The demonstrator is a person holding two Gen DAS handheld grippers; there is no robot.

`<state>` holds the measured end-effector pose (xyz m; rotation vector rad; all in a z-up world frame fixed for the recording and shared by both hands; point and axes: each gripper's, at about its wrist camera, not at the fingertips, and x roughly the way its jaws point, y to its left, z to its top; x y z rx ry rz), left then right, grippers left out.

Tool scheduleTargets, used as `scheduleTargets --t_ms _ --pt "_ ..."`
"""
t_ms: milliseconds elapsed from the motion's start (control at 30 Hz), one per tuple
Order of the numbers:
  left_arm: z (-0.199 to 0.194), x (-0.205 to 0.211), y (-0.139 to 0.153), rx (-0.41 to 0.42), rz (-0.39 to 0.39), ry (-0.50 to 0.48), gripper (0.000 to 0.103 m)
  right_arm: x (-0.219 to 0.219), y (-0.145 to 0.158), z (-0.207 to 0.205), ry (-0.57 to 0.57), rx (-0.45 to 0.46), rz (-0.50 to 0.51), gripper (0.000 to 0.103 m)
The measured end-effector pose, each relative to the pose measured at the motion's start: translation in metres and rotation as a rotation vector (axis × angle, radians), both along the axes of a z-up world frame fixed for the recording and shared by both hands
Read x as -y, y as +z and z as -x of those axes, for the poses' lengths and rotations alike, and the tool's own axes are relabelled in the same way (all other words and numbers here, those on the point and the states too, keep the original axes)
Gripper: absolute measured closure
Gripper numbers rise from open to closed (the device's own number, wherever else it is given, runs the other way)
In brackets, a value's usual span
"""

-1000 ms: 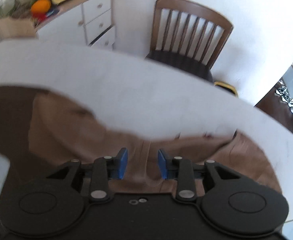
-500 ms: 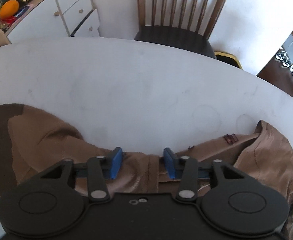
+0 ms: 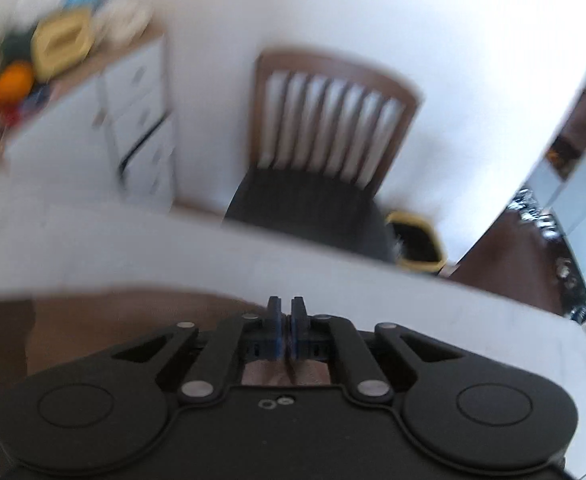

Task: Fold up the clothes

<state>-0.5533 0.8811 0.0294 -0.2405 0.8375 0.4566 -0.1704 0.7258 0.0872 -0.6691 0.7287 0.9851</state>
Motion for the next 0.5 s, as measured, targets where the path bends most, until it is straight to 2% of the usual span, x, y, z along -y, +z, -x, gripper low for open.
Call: scheduleTargets --t_ms 100,233,333,500 --pt "0.002 -0.001 0.0 -0.001 -0.002 0.011 0.022 0.001 -0.012 0.005 0.049 0.052 0.068 0.0" --pt "0.01 -0.003 0.003 -0.016 -0.012 0.061 0.022 0.018 0.002 -0.008 -0.045 0.052 0.011 0.0" --pt "0.03 -0.014 0.011 -0.034 -0.052 0.16 0.022 0.03 0.01 -0.016 -0.089 0.013 0.001 0.0" --pt "0.08 -0.044 0.022 -0.082 -0.083 0.358 0.022 0.056 0.001 0.003 0.008 -0.071 0.054 0.0"
